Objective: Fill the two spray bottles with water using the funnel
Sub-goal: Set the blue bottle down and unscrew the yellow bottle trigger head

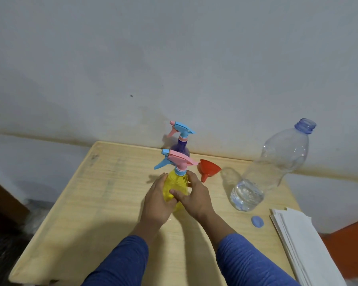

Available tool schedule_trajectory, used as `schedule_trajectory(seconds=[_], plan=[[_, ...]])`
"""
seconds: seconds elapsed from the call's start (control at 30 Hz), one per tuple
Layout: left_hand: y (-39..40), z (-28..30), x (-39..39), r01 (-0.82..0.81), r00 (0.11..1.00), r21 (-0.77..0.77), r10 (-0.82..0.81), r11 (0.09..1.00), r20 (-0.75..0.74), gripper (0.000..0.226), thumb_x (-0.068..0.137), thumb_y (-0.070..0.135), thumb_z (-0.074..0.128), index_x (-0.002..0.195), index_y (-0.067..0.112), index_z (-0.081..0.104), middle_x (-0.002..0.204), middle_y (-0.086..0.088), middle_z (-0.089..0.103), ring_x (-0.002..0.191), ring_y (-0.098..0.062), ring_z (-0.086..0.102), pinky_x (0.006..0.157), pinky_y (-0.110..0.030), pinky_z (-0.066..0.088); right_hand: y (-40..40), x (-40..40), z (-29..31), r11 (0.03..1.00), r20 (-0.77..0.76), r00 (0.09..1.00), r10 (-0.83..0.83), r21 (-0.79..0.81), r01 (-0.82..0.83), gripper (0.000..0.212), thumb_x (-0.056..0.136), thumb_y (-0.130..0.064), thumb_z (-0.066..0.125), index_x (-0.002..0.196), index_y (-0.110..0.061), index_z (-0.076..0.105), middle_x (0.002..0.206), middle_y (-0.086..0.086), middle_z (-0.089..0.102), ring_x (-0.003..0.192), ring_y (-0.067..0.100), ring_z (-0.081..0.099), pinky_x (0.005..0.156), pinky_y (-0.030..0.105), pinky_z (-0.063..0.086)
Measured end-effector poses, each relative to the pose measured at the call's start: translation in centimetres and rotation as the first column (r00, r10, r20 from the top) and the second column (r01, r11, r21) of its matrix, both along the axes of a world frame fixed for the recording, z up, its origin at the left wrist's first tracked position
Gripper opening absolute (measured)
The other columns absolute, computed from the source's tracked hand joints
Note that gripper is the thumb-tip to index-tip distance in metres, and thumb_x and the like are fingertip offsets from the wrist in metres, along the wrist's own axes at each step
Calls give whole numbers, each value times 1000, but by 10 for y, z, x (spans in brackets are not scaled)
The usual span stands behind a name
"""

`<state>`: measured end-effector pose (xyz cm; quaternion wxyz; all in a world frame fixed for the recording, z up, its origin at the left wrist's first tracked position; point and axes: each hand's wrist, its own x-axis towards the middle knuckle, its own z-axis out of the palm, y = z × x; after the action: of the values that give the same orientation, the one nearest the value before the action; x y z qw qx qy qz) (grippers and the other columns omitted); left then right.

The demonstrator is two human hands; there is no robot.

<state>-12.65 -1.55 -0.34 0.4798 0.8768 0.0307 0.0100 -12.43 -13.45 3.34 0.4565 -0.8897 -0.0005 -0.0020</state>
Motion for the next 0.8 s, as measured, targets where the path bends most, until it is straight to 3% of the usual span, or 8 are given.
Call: schedule_trajectory(seconds=[0.13,0.3,0.43,0.5,0.57,0.67,0.73,0.8], plan=[[-3,0,-5,-23,999,-116,26,993,19,64,74,18,73,131,30,45,112,8,62,100,-12,60,83,-24,48,1,0,-2,995,57,996,-63,80,58,65,76,-35,75,133,-26,46,131,-10,54,117,9,50,94,25,42],[-2,3,-3,-49,999,-107,49,993,-2,63,71,24,78,126,27,47,99,14,56,91,-6,54,80,-19,42,10,5,11,956,129,983,-131,280,91,33,78,-28,75,107,-28,59,94,-17,63,93,0,58,72,3,41],[-2,1,-2,-46,999,-105,44,993,-25,62,71,22,79,124,26,48,97,13,58,91,-9,58,79,-20,44,18,8,10,934,126,976,-176,334,125,33,80,-24,73,110,-20,60,94,-11,63,92,6,58,71,4,40],[-2,-1,-2,-41,999,-106,40,994,-19,61,71,20,78,124,25,48,97,12,59,92,-10,60,78,-19,44,20,9,8,941,144,974,-177,313,125,34,83,-24,70,114,-18,58,100,-5,65,95,10,58,73,6,39],[-1,-1,-2,-44,999,-119,42,992,-20,61,71,18,78,125,25,49,99,11,61,91,-8,60,76,-16,44,21,10,4,952,165,973,-159,286,107,29,86,-24,65,114,-19,58,103,0,65,98,15,58,78,16,43],[0,-4,0,-36,999,-78,33,996,-33,57,72,26,76,123,27,51,106,7,63,96,-12,62,82,-24,48,23,9,-2,967,182,976,-117,245,71,28,90,-28,55,117,-23,57,105,3,64,102,19,57,86,31,47],[0,-3,0,-26,999,-20,25,999,-36,50,73,33,73,118,27,54,105,6,64,97,-15,62,82,-27,49,23,7,-1,971,176,980,-93,232,51,33,88,-33,50,120,-25,55,106,1,63,105,18,56,89,32,47],[0,-2,0,-31,999,-46,29,998,-41,48,72,34,73,117,28,54,104,8,64,97,-13,61,83,-30,51,20,6,2,958,140,986,-91,283,48,38,86,-33,58,123,-25,49,106,-8,61,104,9,56,87,26,47]])
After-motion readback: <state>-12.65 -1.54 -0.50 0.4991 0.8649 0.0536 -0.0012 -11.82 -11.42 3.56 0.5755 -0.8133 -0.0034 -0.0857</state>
